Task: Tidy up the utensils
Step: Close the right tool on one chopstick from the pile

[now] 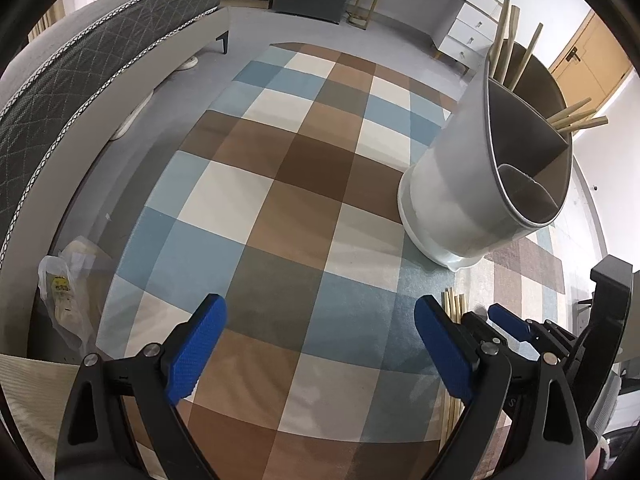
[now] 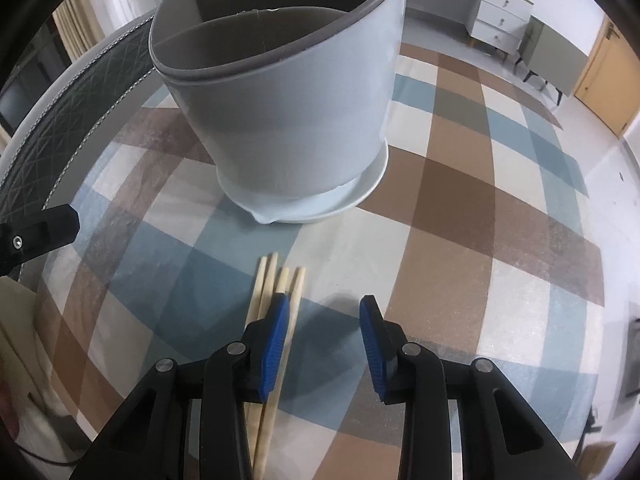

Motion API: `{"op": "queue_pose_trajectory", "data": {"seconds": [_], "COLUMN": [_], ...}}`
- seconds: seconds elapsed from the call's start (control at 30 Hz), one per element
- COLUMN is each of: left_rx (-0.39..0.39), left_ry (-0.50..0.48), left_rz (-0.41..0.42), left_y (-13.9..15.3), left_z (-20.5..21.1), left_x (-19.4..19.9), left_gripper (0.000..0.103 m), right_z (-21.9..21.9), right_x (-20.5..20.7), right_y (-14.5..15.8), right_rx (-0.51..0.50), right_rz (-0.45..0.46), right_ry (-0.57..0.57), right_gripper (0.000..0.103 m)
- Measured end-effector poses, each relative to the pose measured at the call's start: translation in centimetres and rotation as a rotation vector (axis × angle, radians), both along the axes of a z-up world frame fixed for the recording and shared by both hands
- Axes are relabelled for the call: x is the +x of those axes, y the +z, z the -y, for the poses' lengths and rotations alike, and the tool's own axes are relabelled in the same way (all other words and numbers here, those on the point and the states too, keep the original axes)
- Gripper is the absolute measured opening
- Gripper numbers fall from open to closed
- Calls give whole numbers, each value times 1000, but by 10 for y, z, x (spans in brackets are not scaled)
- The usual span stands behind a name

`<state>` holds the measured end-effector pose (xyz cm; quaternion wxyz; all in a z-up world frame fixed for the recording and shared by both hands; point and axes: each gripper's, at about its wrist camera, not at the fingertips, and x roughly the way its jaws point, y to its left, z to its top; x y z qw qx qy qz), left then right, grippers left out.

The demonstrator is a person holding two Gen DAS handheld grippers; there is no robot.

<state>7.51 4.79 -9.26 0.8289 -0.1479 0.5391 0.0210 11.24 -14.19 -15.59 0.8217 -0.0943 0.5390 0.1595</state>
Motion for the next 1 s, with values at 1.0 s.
{"op": "queue_pose_trajectory", "data": {"seconds": [1.0], "left_rx": [-100], "left_ry": [-177], "left_rz": [-82], "left_y": [-26], "left_z": [45], "left_x": [-6], "left_gripper": [92], "right_z": [105], "right_x": [1], "right_y": [34], "right_rx": [479], "right_rz": [29], "right_ry": [-358], "right_gripper": [3]}}
